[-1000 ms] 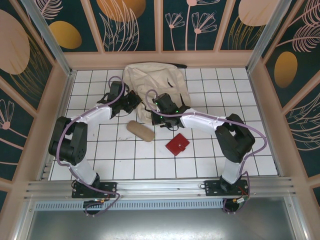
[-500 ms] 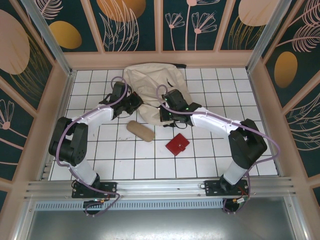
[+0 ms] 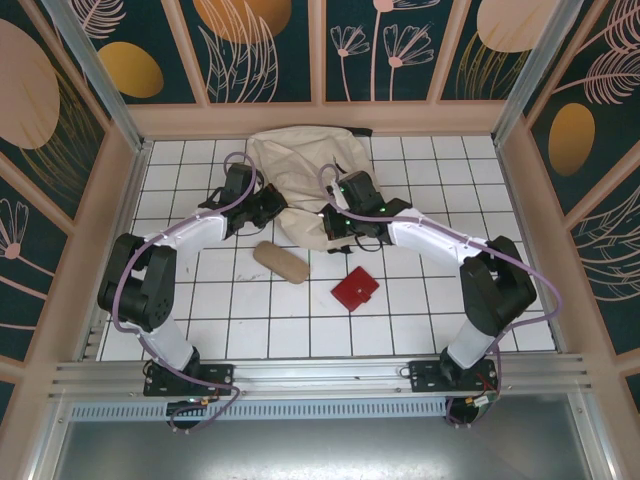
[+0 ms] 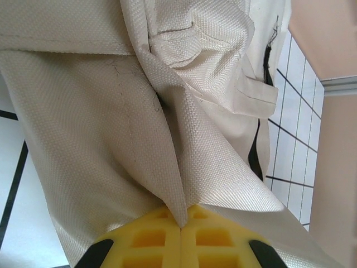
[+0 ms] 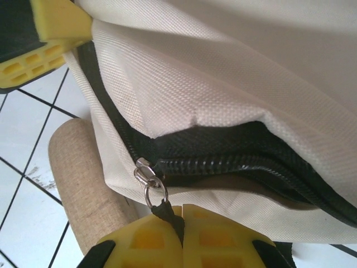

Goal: Pack books, pencil case, and school supplies into a backpack

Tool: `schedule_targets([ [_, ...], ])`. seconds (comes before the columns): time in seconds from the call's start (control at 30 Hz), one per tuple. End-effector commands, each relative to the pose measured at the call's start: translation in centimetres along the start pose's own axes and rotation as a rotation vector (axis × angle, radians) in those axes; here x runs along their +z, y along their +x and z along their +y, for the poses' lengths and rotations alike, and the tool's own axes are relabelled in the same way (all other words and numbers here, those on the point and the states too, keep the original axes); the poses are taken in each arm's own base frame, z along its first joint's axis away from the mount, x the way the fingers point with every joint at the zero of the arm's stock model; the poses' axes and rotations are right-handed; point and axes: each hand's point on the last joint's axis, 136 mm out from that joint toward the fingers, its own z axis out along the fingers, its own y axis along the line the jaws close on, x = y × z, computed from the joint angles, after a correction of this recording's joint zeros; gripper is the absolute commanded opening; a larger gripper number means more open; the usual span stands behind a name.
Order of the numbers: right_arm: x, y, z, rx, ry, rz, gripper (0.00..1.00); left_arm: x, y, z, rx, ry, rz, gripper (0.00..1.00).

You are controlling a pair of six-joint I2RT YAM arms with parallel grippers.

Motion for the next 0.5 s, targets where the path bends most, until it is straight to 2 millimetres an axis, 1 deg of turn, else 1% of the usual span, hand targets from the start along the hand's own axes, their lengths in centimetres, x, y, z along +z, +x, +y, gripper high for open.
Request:
schedule_targets([
  [0.0,-2.1,0.9,-1.3,0.018,0.006,0.072,0.00,-1.0,-5.2,4.0,0.006,-0.120,-0.173,0.00],
  [0.03,-1.9,0.6,-0.6,0.017,-0.031,0.068,0.00,-1.0,-4.8,3.4,0.005,-0.089,-0.153,0.00],
  [0.1,-1.3,0.0,0.5,0.022,-0.088,0.057,0.00,-2.0,-4.6,1.8,0.005,-0.031,-0.141,0.11],
  [0.17,-0.4,-0.6,1.3,0.028,-0.135,0.046,0.00,-3.0,-3.9,1.0,-0.012,0.009,-0.118,0.28],
  [0.23,0.6,-0.9,1.6,0.031,-0.146,0.043,0.00,-3.8,-2.8,0.7,-0.046,0.037,-0.090,0.43],
  [0.27,1.1,-1.0,1.7,0.028,-0.149,0.044,0.00,-4.3,-2.2,0.5,-0.070,0.051,-0.077,0.46],
  [0.33,1.8,-1.2,2.0,0.026,-0.154,0.045,0.00,-4.7,-0.4,1.3,-0.130,0.058,-0.036,0.48],
  [0.4,2.0,-1.4,2.3,0.017,-0.161,0.044,0.00,-4.8,1.3,1.0,-0.168,0.089,0.005,0.55],
  [0.47,1.9,-1.5,2.4,0.009,-0.162,0.042,0.00,-4.6,2.9,0.0,-0.185,0.124,0.046,0.55],
])
